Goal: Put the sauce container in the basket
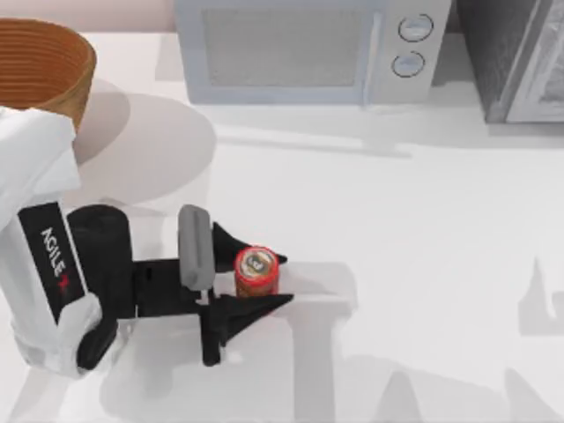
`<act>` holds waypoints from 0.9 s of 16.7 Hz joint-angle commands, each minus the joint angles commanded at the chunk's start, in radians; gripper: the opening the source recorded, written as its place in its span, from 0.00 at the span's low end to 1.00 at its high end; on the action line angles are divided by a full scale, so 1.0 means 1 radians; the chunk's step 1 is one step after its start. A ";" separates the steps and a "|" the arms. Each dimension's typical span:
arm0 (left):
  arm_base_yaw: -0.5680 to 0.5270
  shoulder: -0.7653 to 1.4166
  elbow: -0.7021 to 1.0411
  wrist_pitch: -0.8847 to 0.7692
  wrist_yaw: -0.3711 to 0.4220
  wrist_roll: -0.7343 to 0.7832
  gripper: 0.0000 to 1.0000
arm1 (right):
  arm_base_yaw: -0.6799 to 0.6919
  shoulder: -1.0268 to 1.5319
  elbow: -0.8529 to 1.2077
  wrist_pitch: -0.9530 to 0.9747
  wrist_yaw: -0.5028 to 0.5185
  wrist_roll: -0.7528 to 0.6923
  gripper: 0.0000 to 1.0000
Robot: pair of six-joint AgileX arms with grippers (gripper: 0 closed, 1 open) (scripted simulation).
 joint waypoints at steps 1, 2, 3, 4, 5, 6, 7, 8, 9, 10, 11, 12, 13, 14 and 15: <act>0.000 0.000 0.000 0.000 0.000 0.000 0.00 | 0.000 0.000 0.000 0.000 0.000 0.000 1.00; 0.000 0.000 0.000 0.000 0.000 0.000 0.00 | 0.000 0.000 0.000 0.000 0.000 0.000 1.00; 0.000 0.000 0.000 0.000 0.000 0.000 0.00 | 0.000 0.000 0.000 0.000 0.000 0.000 1.00; 0.000 0.000 0.000 0.000 0.000 0.000 0.00 | 0.000 0.000 0.000 0.000 0.000 0.000 1.00; 0.000 0.000 0.000 0.000 0.000 0.000 0.00 | 0.000 0.000 0.000 0.000 0.000 0.000 1.00; 0.000 0.000 0.000 0.000 0.000 0.000 0.00 | 0.000 0.000 0.000 0.000 0.000 0.000 1.00; 0.002 -0.001 -0.001 0.000 0.001 0.001 0.00 | 0.000 0.000 0.000 0.000 0.000 0.000 1.00; 0.002 -0.001 -0.001 -0.001 0.001 0.001 0.00 | 0.000 0.000 0.000 0.000 0.000 0.000 1.00; 0.006 -0.009 0.007 -0.011 0.005 0.002 0.00 | 0.000 0.000 0.000 0.000 0.000 0.000 1.00; 0.016 -0.022 0.021 -0.031 0.012 0.003 0.00 | 0.000 0.000 0.000 0.000 0.000 0.000 1.00; 0.030 -0.041 0.042 -0.060 0.021 0.004 0.00 | 0.000 0.000 0.000 0.000 0.000 0.000 1.00; 0.050 -0.065 0.069 -0.098 0.032 0.006 0.00 | 0.000 0.000 0.000 0.000 0.000 0.000 1.00; 0.074 -0.092 0.101 -0.144 0.044 0.008 0.00 | 0.000 0.000 0.000 0.000 0.000 0.000 1.00; 0.104 -0.122 0.138 -0.198 0.057 0.010 0.00 | 0.000 0.000 0.000 0.000 0.000 0.000 1.00; 0.137 -0.154 0.178 -0.258 0.071 0.012 0.00 | 0.000 0.000 0.000 0.000 0.000 0.000 1.00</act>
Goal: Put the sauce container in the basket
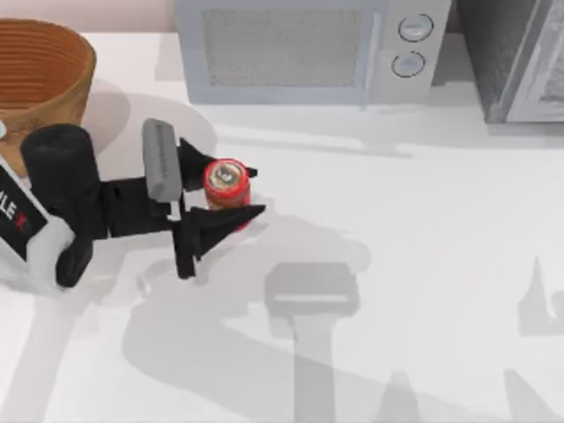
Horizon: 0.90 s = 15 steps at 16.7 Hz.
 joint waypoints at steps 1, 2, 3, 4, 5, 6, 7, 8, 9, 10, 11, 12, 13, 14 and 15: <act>0.037 -0.032 0.044 -0.066 0.014 0.003 0.00 | 0.000 0.000 0.000 0.000 0.000 0.000 1.00; 0.077 -0.064 0.091 -0.137 0.028 0.006 0.00 | 0.000 0.000 0.000 0.000 0.000 0.000 1.00; 0.120 -0.095 0.140 -0.212 0.042 0.010 0.00 | 0.000 0.000 0.000 0.000 0.000 0.000 1.00; 0.166 -0.124 0.190 -0.290 0.056 0.016 0.00 | 0.000 0.000 0.000 0.000 0.000 0.000 1.00; 0.214 -0.151 0.241 -0.370 0.069 0.023 0.00 | 0.000 0.000 0.000 0.000 0.000 0.000 1.00; 0.263 -0.174 0.291 -0.451 0.081 0.031 0.00 | 0.000 0.000 0.000 0.000 0.000 0.000 1.00; 0.313 -0.193 0.339 -0.533 0.092 0.041 0.00 | 0.000 0.000 0.000 0.000 0.000 0.000 1.00; 0.363 -0.209 0.385 -0.614 0.102 0.052 0.00 | 0.000 0.000 0.000 0.000 0.000 0.000 1.00; 0.414 -0.219 0.428 -0.694 0.110 0.064 0.00 | 0.000 0.000 0.000 0.000 0.000 0.000 1.00; 0.463 -0.226 0.470 -0.770 0.118 0.077 0.00 | 0.000 0.000 0.000 0.000 0.000 0.000 1.00; 0.510 -0.230 0.509 -0.842 0.124 0.090 0.00 | 0.000 0.000 0.000 0.000 0.000 0.000 1.00; 0.555 -0.232 0.545 -0.909 0.129 0.103 0.00 | 0.000 0.000 0.000 0.000 0.000 0.000 1.00; 0.597 -0.231 0.578 -0.969 0.133 0.116 0.00 | 0.000 0.000 0.000 0.000 0.000 0.000 1.00; 0.634 -0.230 0.608 -1.022 0.137 0.129 0.00 | 0.000 0.000 0.000 0.000 0.000 0.000 1.00; 0.666 -0.227 0.633 -1.066 0.139 0.140 0.00 | 0.000 0.000 0.000 0.000 0.000 0.000 1.00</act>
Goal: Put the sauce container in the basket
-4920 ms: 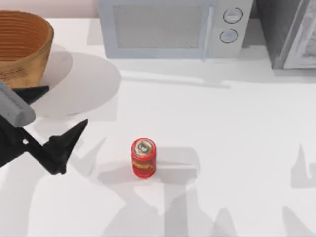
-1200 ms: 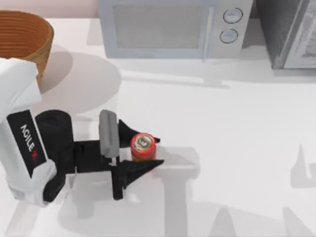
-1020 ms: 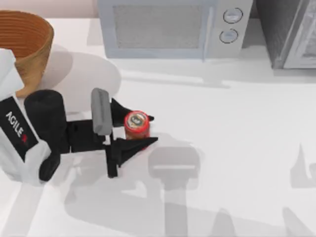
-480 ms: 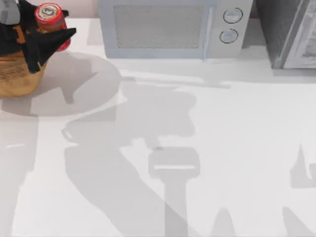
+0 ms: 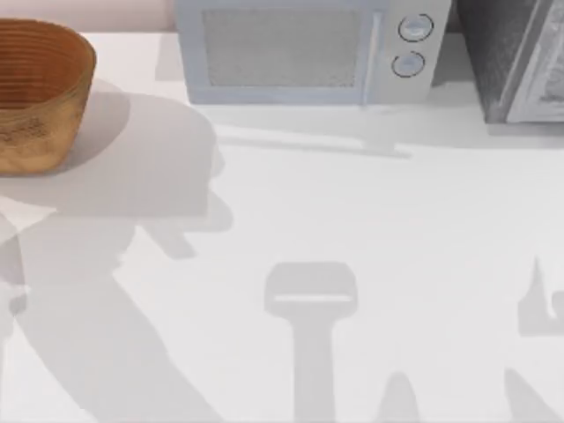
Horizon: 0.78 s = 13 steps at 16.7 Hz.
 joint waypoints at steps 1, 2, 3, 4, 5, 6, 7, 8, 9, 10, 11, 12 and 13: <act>0.026 0.003 0.020 -0.035 0.002 0.009 0.00 | 0.000 0.000 0.000 0.000 0.000 0.000 1.00; 0.044 0.006 0.034 -0.059 0.003 0.016 0.00 | 0.000 0.000 0.000 0.000 0.000 0.000 1.00; 0.055 0.008 0.043 -0.073 0.003 0.020 0.00 | 0.000 0.000 0.000 0.000 0.000 0.000 1.00; 0.058 0.008 0.045 -0.076 0.003 0.021 0.00 | 0.000 0.000 0.000 0.000 0.000 0.000 1.00; 0.058 0.008 0.045 -0.076 0.003 0.021 0.00 | 0.000 0.000 0.000 0.000 0.000 0.000 1.00; 0.058 0.008 0.045 -0.076 0.003 0.021 0.00 | 0.000 0.000 0.000 0.000 0.000 0.000 1.00; 0.058 0.008 0.045 -0.076 0.003 0.021 0.00 | 0.000 0.000 0.000 0.000 0.000 0.000 1.00; 0.054 0.005 0.042 -0.073 0.002 0.022 0.00 | 0.000 0.000 0.000 0.000 0.000 0.000 1.00; 0.052 0.007 0.042 -0.070 0.001 0.020 0.00 | 0.000 0.000 0.000 0.000 0.000 0.000 1.00; 0.045 0.013 0.042 -0.058 -0.006 0.011 0.00 | 0.000 0.000 0.000 0.000 0.000 0.000 1.00; 0.034 0.022 0.040 -0.037 -0.017 -0.002 0.00 | 0.000 0.000 0.000 0.000 0.000 0.000 1.00; 0.021 0.032 0.038 -0.009 -0.029 -0.018 0.00 | 0.000 0.000 0.000 0.000 0.000 0.000 1.00; 0.009 0.041 0.037 0.019 -0.040 -0.032 0.00 | 0.000 0.000 0.000 0.000 0.000 0.000 1.00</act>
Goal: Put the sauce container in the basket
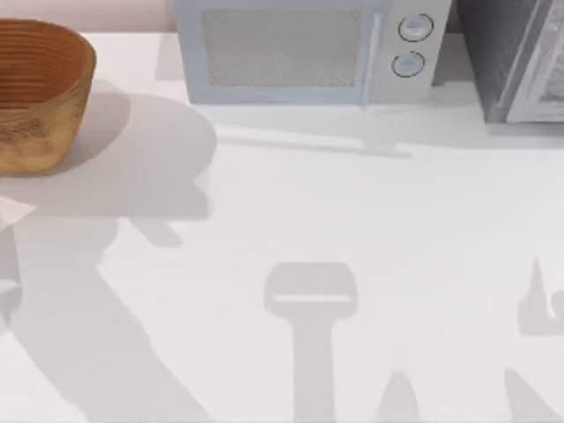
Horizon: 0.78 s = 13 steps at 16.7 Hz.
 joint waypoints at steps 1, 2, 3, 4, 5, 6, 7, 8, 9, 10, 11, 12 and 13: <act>-0.011 0.008 -0.001 0.022 -0.010 -0.013 0.00 | 0.000 0.000 0.000 0.000 0.000 0.000 1.00; -0.022 0.017 -0.003 0.043 -0.021 -0.027 0.00 | 0.000 0.000 0.000 0.000 0.000 0.000 1.00; -0.035 0.027 -0.005 0.072 -0.033 -0.042 0.00 | 0.000 0.000 0.000 0.000 0.000 0.000 1.00; -0.049 0.038 -0.007 0.105 -0.046 -0.059 0.00 | 0.000 0.000 0.000 0.000 0.000 0.000 1.00; -0.063 0.048 -0.008 0.132 -0.059 -0.077 0.00 | 0.000 0.000 0.000 0.000 0.000 0.000 1.00; -0.074 0.056 -0.010 0.150 -0.070 -0.089 0.00 | 0.000 0.000 0.000 0.000 0.000 0.000 1.00; -0.079 0.060 -0.011 0.158 -0.075 -0.094 0.00 | 0.000 0.000 0.000 0.000 0.000 0.000 1.00; -0.079 0.060 -0.011 0.159 -0.075 -0.094 0.00 | 0.000 0.000 0.000 0.000 0.000 0.000 1.00; -0.079 0.060 -0.011 0.159 -0.075 -0.094 0.00 | 0.000 0.000 0.000 0.000 0.000 0.000 1.00; -0.079 0.060 -0.011 0.159 -0.075 -0.094 0.00 | 0.000 0.000 0.000 0.000 0.000 0.000 1.00; -0.079 0.060 -0.011 0.159 -0.075 -0.094 0.08 | 0.000 0.000 0.000 0.000 0.000 0.000 1.00; -0.079 0.060 -0.011 0.159 -0.075 -0.094 0.15 | 0.000 0.000 0.000 0.000 0.000 0.000 1.00; -0.079 0.060 -0.011 0.159 -0.075 -0.094 0.23 | 0.000 0.000 0.000 0.000 0.000 0.000 1.00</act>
